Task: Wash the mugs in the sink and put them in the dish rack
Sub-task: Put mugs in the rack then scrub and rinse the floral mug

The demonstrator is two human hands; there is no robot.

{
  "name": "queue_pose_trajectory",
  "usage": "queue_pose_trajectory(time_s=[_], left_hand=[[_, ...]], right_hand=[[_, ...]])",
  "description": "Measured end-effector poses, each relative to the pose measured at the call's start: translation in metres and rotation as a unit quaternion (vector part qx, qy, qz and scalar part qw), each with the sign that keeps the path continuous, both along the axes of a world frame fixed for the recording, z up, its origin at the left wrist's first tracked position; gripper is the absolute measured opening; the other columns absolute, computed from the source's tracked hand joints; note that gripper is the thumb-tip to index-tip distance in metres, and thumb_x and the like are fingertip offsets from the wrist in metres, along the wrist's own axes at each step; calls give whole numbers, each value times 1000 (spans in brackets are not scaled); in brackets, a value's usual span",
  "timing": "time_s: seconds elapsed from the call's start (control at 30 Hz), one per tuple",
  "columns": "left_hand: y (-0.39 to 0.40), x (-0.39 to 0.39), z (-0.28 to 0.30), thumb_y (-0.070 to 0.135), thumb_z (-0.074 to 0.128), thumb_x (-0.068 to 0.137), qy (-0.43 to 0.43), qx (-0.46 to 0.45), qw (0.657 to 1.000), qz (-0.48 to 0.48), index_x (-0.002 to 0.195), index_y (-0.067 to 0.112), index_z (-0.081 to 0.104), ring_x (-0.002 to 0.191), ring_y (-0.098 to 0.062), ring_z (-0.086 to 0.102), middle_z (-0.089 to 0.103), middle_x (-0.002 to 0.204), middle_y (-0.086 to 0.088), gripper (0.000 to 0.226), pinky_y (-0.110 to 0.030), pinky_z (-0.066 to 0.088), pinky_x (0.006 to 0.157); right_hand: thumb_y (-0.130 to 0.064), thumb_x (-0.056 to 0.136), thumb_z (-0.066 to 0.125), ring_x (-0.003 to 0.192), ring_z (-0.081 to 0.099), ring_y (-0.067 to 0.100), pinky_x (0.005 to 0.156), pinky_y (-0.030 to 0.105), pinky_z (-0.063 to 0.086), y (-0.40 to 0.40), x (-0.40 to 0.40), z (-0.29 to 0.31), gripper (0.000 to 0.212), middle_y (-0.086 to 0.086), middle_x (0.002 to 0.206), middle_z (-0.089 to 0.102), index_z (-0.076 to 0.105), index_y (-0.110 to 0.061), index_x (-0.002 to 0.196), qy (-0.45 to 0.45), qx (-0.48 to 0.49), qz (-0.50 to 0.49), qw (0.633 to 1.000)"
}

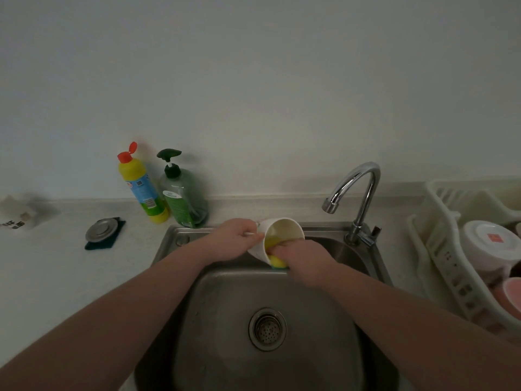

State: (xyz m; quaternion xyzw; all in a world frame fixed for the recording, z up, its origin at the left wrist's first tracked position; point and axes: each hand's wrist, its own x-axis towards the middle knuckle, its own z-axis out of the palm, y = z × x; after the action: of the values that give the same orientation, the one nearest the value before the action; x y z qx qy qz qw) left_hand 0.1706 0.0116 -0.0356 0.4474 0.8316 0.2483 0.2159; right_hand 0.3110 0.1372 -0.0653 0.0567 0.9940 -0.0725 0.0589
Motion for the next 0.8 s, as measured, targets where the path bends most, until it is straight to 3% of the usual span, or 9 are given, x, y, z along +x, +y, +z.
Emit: queue_pose_trajectory(time_s=[0.07,0.13,0.27,0.5,0.57,0.7,0.8], left_hand=[[-1,4,-5,25,59,95,-30,9,999,12,77,6,62,69,-12,51,57,71,1,27,-28,43,71],[-4,8,-10,24,58,95,-60,9,998,20,73,9,58,65,-6,51,56,67,4,26,-23,42,67],[-5,14,-17,27,57,96,-101,-12,995,14,65,17,51,73,-14,57,61,70,1,33,-31,47,76],[2,18,-27,15,59,94,-146,-14,989,14,57,17,48,57,-5,45,49,60,4,38,-26,38,63],[2,19,-34,22,62,92,-163,-15,986,12,55,22,46,55,-5,44,46,54,10,41,-29,41,67],[-3,21,-51,53,62,69,-172,30,984,38,56,27,46,66,-15,56,53,53,13,34,-41,51,77],[-6,24,-58,36,61,70,-177,55,982,37,68,17,49,73,-18,55,55,67,2,23,-43,49,75]], right_hand=[[-18,91,51,111,57,27,91,34,46,-2,7,-5,45,4,126,58,45,-27,135,-20,-10,4,1000],[-16,90,52,112,56,27,92,34,46,-3,12,-9,46,2,127,58,46,-28,133,-29,-3,14,999],[-17,89,53,115,54,27,92,35,47,-6,22,-18,46,1,129,56,46,-26,134,-34,-4,33,999],[-22,90,52,118,53,26,94,38,48,-11,32,-31,49,2,134,54,43,-25,138,-30,-51,10,998],[-22,91,51,115,54,27,92,35,47,-13,35,-32,47,4,130,56,43,-24,138,-38,-43,3,998],[-19,92,51,111,56,29,86,33,45,-19,41,-37,44,7,124,59,44,-21,136,-49,-31,-20,998],[-19,91,51,108,57,30,86,35,48,-21,45,-40,43,8,121,60,45,-19,133,-52,-21,-17,998]])
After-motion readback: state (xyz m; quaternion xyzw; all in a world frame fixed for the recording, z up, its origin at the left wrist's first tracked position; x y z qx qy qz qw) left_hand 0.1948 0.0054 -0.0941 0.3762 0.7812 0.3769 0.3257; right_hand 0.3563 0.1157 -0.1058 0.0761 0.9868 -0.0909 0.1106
